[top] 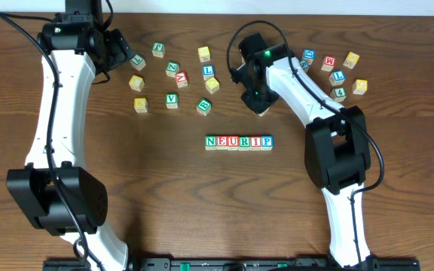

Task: Spell out NEURIPS
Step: 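Carry the S block toward the right end of the row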

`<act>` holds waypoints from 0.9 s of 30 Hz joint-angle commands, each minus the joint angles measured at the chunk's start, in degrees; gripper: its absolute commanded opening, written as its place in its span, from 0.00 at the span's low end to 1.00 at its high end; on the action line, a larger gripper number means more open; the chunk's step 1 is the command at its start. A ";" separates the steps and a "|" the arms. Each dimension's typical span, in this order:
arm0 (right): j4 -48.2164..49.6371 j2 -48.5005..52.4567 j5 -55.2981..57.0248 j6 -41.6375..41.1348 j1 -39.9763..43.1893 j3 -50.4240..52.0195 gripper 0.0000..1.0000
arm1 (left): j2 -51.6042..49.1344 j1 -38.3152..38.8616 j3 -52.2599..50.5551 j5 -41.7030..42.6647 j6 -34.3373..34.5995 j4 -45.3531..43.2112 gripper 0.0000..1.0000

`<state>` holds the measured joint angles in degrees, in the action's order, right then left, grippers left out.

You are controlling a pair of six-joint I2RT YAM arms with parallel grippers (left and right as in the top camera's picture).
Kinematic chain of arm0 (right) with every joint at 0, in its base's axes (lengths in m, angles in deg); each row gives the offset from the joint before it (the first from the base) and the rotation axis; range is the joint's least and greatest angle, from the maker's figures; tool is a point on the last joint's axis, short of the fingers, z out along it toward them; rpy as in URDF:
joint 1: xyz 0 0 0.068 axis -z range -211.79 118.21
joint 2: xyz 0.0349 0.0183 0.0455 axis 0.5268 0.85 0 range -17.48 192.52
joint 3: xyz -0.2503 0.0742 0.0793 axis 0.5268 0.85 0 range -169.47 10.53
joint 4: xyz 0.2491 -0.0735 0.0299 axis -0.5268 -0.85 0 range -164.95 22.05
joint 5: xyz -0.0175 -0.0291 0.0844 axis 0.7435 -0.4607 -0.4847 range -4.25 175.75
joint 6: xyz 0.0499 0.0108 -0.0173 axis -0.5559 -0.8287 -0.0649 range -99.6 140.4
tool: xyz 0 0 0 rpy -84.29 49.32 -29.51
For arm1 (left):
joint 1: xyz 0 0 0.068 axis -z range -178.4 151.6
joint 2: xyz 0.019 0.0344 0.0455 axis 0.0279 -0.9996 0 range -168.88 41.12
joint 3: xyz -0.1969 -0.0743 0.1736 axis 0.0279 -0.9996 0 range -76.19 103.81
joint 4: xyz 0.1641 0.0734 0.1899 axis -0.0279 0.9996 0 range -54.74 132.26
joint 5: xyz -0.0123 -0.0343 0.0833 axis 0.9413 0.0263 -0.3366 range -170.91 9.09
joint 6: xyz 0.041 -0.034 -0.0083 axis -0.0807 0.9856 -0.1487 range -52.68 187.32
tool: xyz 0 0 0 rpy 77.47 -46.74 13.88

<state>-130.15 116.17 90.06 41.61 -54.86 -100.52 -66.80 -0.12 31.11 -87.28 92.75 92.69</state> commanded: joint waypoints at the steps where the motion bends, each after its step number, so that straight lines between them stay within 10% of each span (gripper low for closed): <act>1: -0.48 1.05 1.77 6.73 1.07 0.59 0.06 | -0.44 -0.09 -0.22 -0.74 -0.33 0.15 0.97; 8: -0.63 0.37 0.31 4.94 1.31 -0.20 0.29 | -0.44 -0.09 -0.22 -0.74 -0.33 0.15 0.98; 13: -0.59 -2.14 -3.39 4.66 1.38 -0.70 0.88 | -0.44 -0.09 -0.22 -0.74 -0.33 0.15 0.98; 21: -0.63 -7.63 -3.41 -16.81 3.54 -0.72 0.83 | -0.44 -0.09 -0.22 -0.74 -0.33 0.15 0.98; 27: -2.58 -8.70 -7.89 -40.41 6.03 -0.66 0.99 | -0.44 -0.09 -0.22 -0.74 -0.33 0.15 0.98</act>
<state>-131.85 108.96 86.11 17.13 -50.20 -100.52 -66.80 -0.12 31.11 -87.28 92.75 92.69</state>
